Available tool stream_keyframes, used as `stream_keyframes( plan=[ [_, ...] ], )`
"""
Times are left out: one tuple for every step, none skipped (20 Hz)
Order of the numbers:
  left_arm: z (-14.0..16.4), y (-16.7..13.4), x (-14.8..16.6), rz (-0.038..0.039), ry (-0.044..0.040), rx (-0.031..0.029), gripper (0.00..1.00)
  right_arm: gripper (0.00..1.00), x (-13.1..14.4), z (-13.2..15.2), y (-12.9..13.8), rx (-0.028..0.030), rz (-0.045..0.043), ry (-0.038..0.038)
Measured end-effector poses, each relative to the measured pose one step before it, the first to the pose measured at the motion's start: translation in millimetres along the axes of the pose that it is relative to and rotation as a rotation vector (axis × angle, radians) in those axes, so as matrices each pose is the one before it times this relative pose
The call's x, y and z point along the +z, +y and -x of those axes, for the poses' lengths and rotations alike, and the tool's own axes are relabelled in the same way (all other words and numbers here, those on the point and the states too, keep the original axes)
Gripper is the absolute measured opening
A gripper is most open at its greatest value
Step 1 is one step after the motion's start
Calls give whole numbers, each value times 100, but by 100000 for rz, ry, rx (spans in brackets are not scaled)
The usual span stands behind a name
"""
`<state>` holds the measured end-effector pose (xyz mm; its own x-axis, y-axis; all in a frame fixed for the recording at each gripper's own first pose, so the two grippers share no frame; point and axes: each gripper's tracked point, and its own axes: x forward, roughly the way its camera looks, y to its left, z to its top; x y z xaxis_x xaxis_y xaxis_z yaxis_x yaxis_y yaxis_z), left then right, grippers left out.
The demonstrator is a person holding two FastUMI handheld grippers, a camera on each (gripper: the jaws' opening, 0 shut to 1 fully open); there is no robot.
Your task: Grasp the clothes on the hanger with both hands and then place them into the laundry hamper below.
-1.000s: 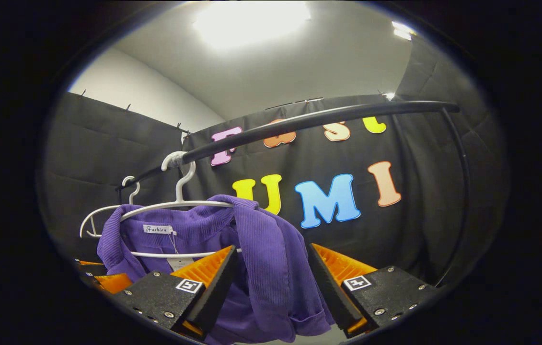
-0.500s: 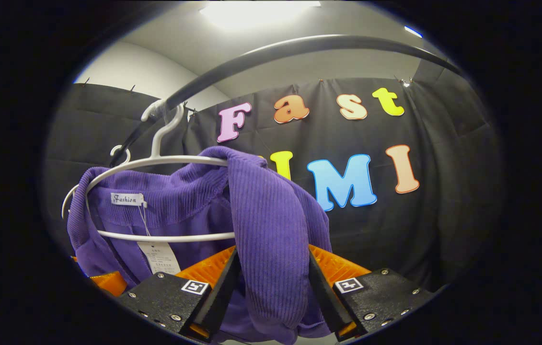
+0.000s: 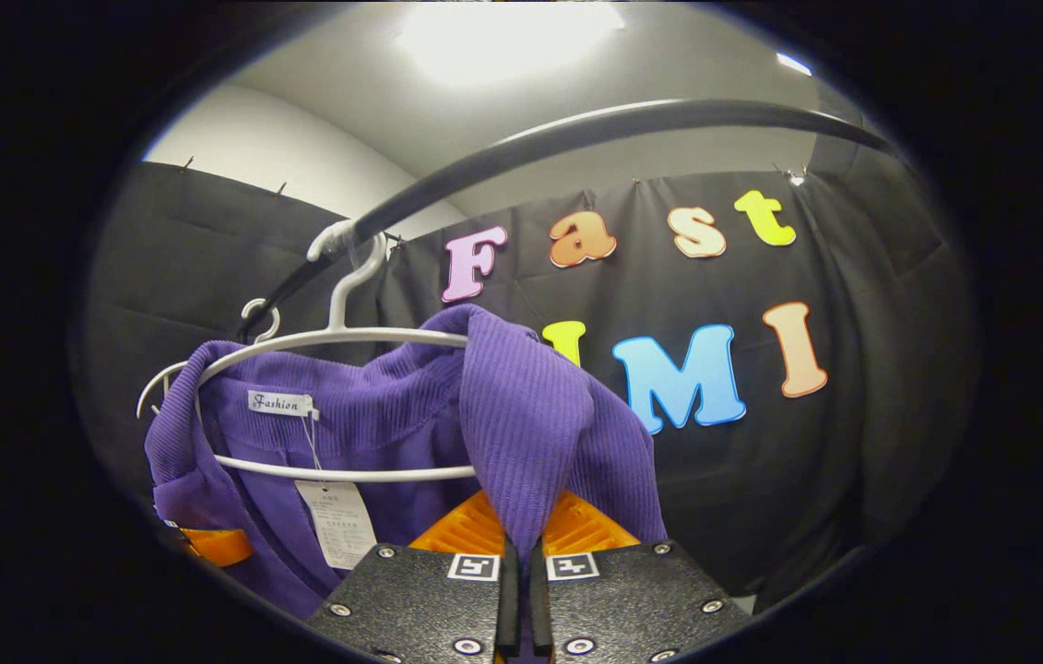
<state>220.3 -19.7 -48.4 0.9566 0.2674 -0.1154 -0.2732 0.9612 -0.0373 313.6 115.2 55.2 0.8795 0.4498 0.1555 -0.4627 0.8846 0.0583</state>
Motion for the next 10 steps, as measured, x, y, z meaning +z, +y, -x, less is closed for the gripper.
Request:
stream_keyframes(
  plan=[
    [375, -508, 326, -78, -469, -2506, 21, 5, 850, -10, -151, -361, 1255, -2784],
    [298, -647, 520, -48, -1440, -3164, 17, 4, 918, -57, -239, -351, 1416, -2795],
    [237, 383, 715, -752, -1714, 1056, 17, 5, 813, -115, -212, -670, 1738, -2544],
    [406, -53, 607, -269, -1175, -1561, 14, 4, 685, -146, -312, -603, 1762, -2177],
    [686, -130, 511, 403, -454, -834, 10, 4, 543, -107, -176, -505, 1425, -1570],
    [517, -56, 753, 502, -451, -867, 1, 4, 502, -244, -268, -426, 1229, -1486],
    [496, 345, 678, 196, -226, -360, 1, 4, 511, -329, -344, -866, 1160, -1525],
    [546, 227, 936, -488, -430, -447, 1, 4, 521, -283, -580, -1160, 950, -1509],
    [536, 479, 1276, -1705, -1901, 575, 1, 5, 423, -196, -527, -1245, 747, -1390],
    [550, 499, 1510, -2522, -2604, 530, 1, 5, 407, -270, -439, -688, 628, -1451]
  ],
)
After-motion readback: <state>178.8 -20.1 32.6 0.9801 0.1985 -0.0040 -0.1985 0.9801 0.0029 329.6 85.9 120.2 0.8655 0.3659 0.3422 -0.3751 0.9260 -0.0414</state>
